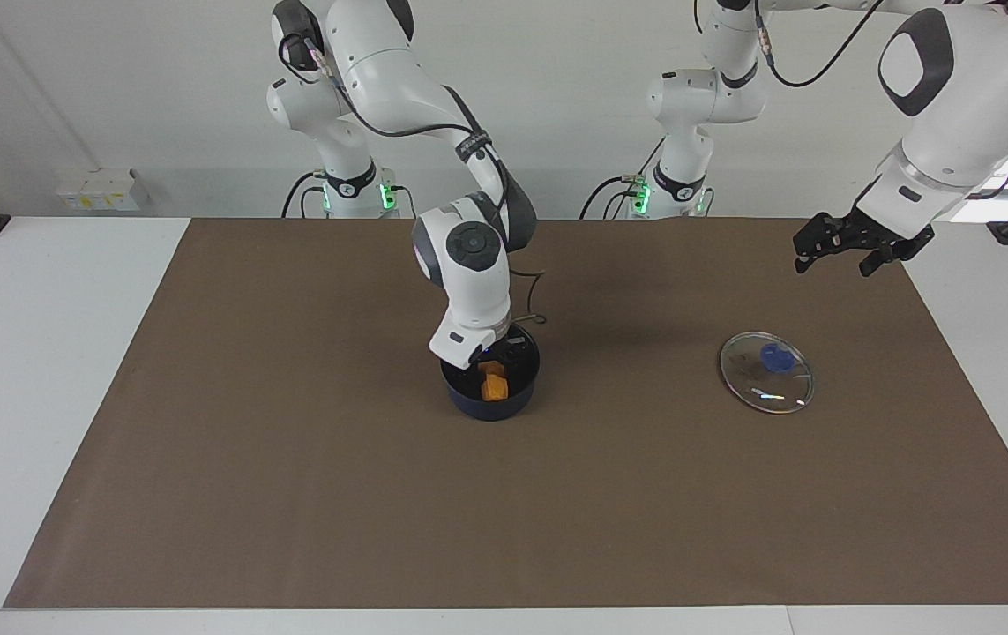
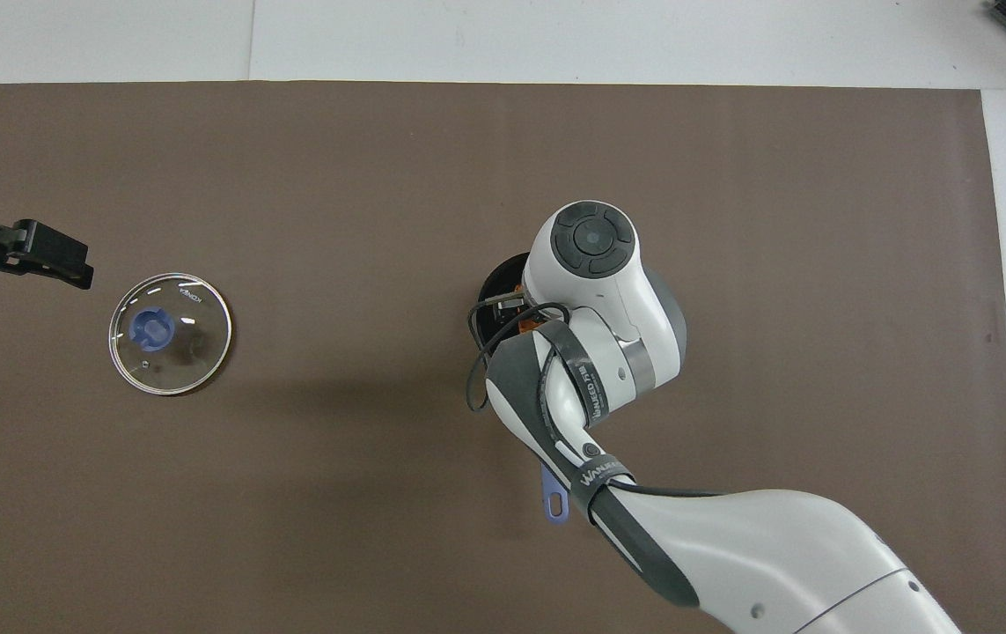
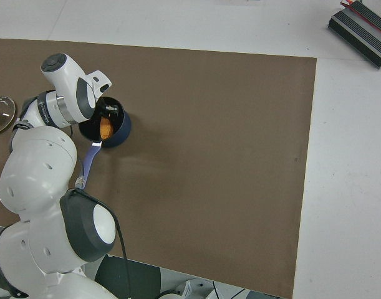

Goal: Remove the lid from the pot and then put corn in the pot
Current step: 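Lower the corn into the pot and open the right gripper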

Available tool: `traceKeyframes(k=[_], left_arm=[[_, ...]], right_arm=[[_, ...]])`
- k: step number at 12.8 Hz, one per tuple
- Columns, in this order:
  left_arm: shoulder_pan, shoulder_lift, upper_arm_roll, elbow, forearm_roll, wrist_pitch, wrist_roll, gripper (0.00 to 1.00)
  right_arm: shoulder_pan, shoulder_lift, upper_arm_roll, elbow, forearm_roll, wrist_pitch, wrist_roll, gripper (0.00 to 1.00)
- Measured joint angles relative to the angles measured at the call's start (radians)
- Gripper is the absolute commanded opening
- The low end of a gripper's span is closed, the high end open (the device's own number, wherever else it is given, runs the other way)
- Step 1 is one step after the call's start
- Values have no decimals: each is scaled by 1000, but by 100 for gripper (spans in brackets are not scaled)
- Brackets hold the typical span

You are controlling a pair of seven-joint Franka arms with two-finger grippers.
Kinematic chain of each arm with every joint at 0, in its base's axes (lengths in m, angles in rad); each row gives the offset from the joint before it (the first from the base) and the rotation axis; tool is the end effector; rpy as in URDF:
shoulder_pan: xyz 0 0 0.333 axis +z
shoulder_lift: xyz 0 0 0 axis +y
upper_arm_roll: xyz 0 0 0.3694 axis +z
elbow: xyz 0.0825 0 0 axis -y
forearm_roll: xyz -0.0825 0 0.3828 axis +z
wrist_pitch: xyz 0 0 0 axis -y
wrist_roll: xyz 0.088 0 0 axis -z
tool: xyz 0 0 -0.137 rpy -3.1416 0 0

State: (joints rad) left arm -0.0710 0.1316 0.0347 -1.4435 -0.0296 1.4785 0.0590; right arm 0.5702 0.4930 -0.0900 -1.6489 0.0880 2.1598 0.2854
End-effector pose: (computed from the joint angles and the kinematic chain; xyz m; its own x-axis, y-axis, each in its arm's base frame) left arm 0.5872 -0.0271 0.6245 0.9907 -0.0975 -0.0947 -0.0950 -0.9950 0.0307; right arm 0.6185 0.3378 0.3476 0.9876 0.1569 0.0101 0.1572 -0.9869 -0.0359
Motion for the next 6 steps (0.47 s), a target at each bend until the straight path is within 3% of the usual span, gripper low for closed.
traceKeyframes(k=[3, 6], left_arm=[[0, -3, 0, -1, 0, 0, -4, 100], [1, -3, 3, -2, 0, 0, -7, 100]], right_arm=[[-26, -89, -25, 15, -27, -72, 0, 100], [-125, -229, -28, 22, -58, -205, -7, 100]])
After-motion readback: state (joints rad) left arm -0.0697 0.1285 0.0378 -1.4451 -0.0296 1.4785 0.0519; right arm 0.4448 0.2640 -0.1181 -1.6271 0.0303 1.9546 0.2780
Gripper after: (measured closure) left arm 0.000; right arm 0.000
